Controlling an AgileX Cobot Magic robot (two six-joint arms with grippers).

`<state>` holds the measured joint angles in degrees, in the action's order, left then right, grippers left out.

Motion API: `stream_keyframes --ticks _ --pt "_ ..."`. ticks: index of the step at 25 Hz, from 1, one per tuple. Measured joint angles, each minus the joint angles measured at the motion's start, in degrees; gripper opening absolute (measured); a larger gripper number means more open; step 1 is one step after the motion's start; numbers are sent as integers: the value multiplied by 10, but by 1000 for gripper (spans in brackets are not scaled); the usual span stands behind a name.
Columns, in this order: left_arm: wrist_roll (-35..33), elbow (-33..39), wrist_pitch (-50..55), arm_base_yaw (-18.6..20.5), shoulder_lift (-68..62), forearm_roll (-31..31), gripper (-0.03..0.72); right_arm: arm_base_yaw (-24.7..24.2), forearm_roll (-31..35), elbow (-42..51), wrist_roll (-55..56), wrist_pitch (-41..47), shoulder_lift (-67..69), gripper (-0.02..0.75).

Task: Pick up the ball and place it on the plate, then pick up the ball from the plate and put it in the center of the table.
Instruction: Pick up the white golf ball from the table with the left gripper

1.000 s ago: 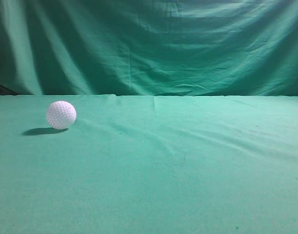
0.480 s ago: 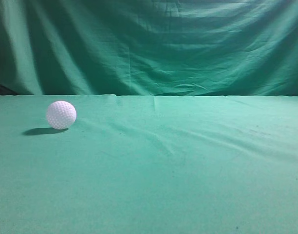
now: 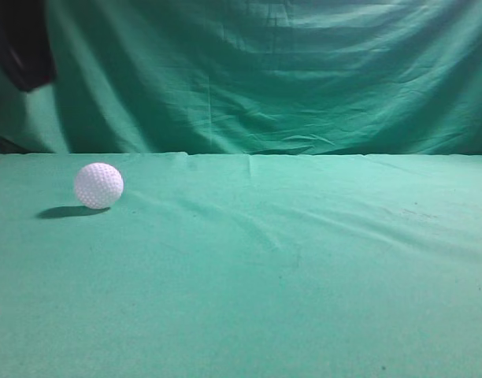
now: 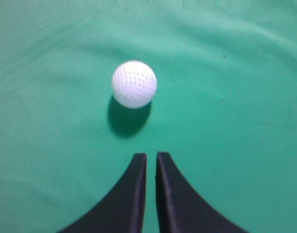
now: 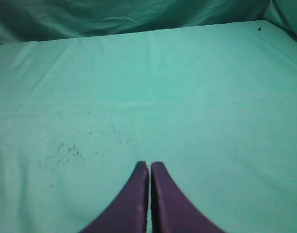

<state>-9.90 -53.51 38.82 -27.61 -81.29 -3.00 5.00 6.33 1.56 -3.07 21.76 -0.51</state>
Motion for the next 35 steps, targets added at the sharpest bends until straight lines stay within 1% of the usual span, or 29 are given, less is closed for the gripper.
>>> stream_keyframes --ticks 3,5,7,10,11,12,13,16,17,19,20,22,23,24,27,28,29,30,31,32,35 --pt "0 -27 -8 0 -55 -15 48 0 0 0 0 0 0 0" --pt "0 -45 -10 0 -88 -21 134 0 0 0 0 0 0 0" --pt "0 -61 -13 0 -118 -22 251 0 0 0 0 0 0 0" --pt "1 -83 -13 0 -149 -22 502 0 0 0 0 0 0 0" --pt "1 -88 -15 0 -157 -22 566 0 0 0 0 0 0 0" --pt "1 -93 -15 0 -167 -22 618 0 0 0 0 0 0 0" --pt "1 -98 -15 0 -177 -22 649 0 0 0 0 0 0 0" --pt "1 -109 -16 0 -206 -21 645 0 0 0 0 0 0 0" --pt "1 -113 -16 0 -214 -20 603 0 0 0 0 0 0 0" --pt "1 -121 -20 0 -228 -18 553 0 0 0 0 0 0 0" --pt "1 -123 -23 0 -233 -18 569 0 0 0 0 0 0 0" --pt "1 -128 -37 0 -239 -17 569 0 0 0 0 0 0 0" --pt "1 -130 -39 0 -242 -17 529 0 0 0 0 0 0 0" --pt "1 -131 -41 0 -244 -17 543 0 0 0 0 0 0 0" --pt "1 -132 -46 0 -249 -16 543 0 0 0 0 0 0 0" --pt "1 -132 -46 0 -253 -11 480 0 0 0 0 0 0 0" --pt "1 -132 -46 0 -254 -4 447 0 0 0 0 0 0 0" --pt "0 -132 -46 0 -257 5 396 0 0 0 0 0 0 0" --pt "0 -132 -46 0 -258 14 330 0 0 0 0 0 0 0" --pt "0 -132 -47 0 -259 22 305 0 0 0 0 0 0 0" --pt "2 -146 -39 -1 -260 34 309 0 0 0 0 0 0 0"
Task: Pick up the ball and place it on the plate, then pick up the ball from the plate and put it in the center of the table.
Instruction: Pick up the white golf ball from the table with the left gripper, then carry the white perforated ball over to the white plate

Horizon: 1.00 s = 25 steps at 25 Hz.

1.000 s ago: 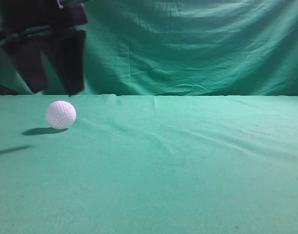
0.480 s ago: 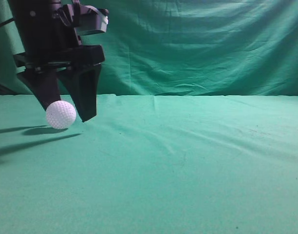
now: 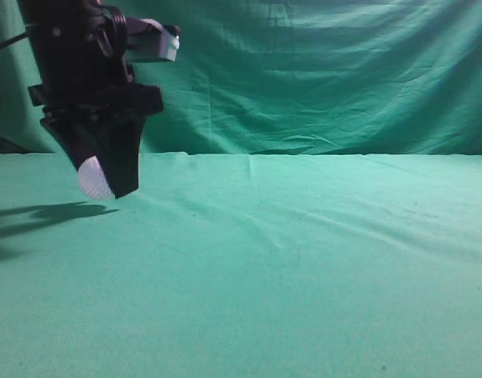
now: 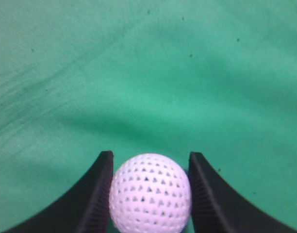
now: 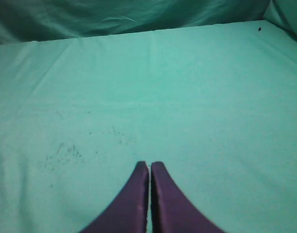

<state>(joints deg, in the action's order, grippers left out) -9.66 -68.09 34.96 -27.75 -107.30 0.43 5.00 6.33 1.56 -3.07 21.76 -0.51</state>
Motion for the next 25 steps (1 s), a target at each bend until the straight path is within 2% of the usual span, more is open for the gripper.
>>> stream_keyframes --ticks 5,10,14,17,20,25 --pt "46 -56 60 0 13 2 309 0 0 0 0 0 0 0" --pt "65 -66 109 15 75 11 309 0 0 0 0 0 0 0" --pt "72 -66 166 84 104 16 309 0 0 0 0 0 0 0" --pt "86 -66 202 151 105 20 309 0 0 0 0 0 0 0" --pt "101 -66 207 222 105 20 309 0 0 0 0 0 0 0" --pt "116 -54 188 312 106 20 309 0 0 0 0 0 0 0"
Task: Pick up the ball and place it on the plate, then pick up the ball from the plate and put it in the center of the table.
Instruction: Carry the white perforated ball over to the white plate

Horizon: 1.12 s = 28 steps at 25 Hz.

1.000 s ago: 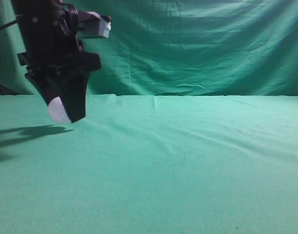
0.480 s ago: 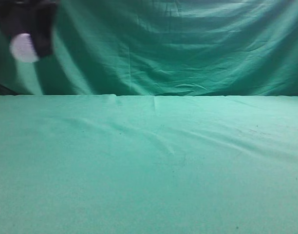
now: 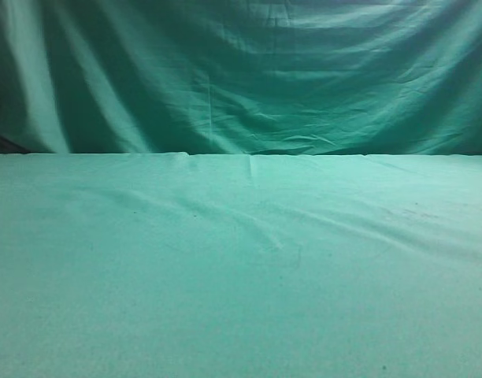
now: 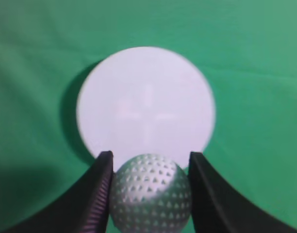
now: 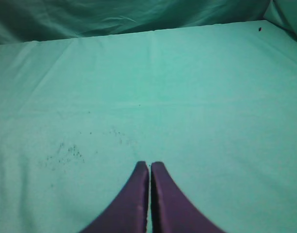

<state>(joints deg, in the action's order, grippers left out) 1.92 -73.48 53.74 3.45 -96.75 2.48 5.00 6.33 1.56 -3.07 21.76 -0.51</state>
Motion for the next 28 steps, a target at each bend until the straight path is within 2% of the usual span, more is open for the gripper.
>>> stream_keyframes --ticks 4,9,14,28 --pt "9 55 -45 36 0 3 309 0 0 0 0 0 0 0" --pt "9 102 -134 37 0 31 309 0 0 0 0 0 0 0" --pt "9 103 -181 37 0 67 309 0 0 0 0 0 0 0" --pt "9 104 -198 37 -38 72 309 0 0 0 0 0 0 0"
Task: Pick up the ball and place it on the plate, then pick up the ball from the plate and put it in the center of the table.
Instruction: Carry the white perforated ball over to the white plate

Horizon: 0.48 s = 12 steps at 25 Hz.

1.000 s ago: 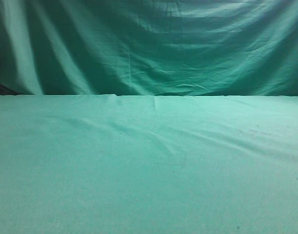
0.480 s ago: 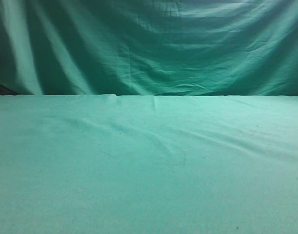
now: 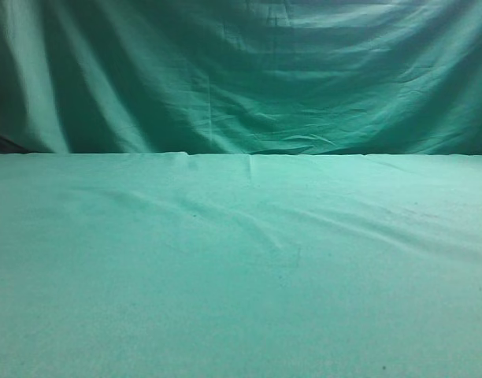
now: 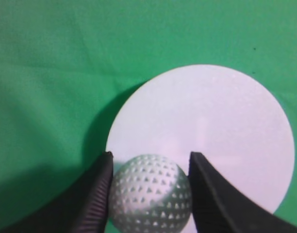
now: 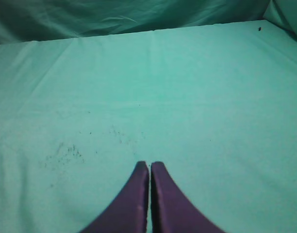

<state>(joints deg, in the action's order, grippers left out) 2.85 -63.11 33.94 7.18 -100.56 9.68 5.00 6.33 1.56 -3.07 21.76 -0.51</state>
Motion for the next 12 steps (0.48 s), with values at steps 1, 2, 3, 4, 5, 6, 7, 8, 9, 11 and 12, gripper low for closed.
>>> stream_keyframes --ticks 1,2,3,4,5,6,7,8,9,11,12 --pt "0 0 0 0 0 -3 309 0 0 0 0 0 0 0" --pt "0 0 0 0 0 -12 309 0 0 0 0 0 0 0" --pt "0 0 0 0 0 -21 309 0 0 0 0 0 0 0" --pt "0 0 0 0 0 -33 399 0 0 0 0 0 0 0" --pt "0 -2 2 0 0 -46 458 0 0 0 0 0 0 0" --pt "0 -9 8 0 -1 -65 534 0 0 0 0 0 0 0" --pt "0 -22 17 0 -1 -85 599 0 0 0 0 0 0 0" --pt "-3 -36 33 0 -1 -103 638 0 0 0 0 0 0 0" --pt "-14 -59 51 0 -1 -126 657 0 0 0 0 0 0 0" --pt "-57 -110 90 0 0 -181 643 0 0 0 0 0 0 0" --pt "-83 -130 110 0 4 -206 643 0 0 0 0 0 0 0"
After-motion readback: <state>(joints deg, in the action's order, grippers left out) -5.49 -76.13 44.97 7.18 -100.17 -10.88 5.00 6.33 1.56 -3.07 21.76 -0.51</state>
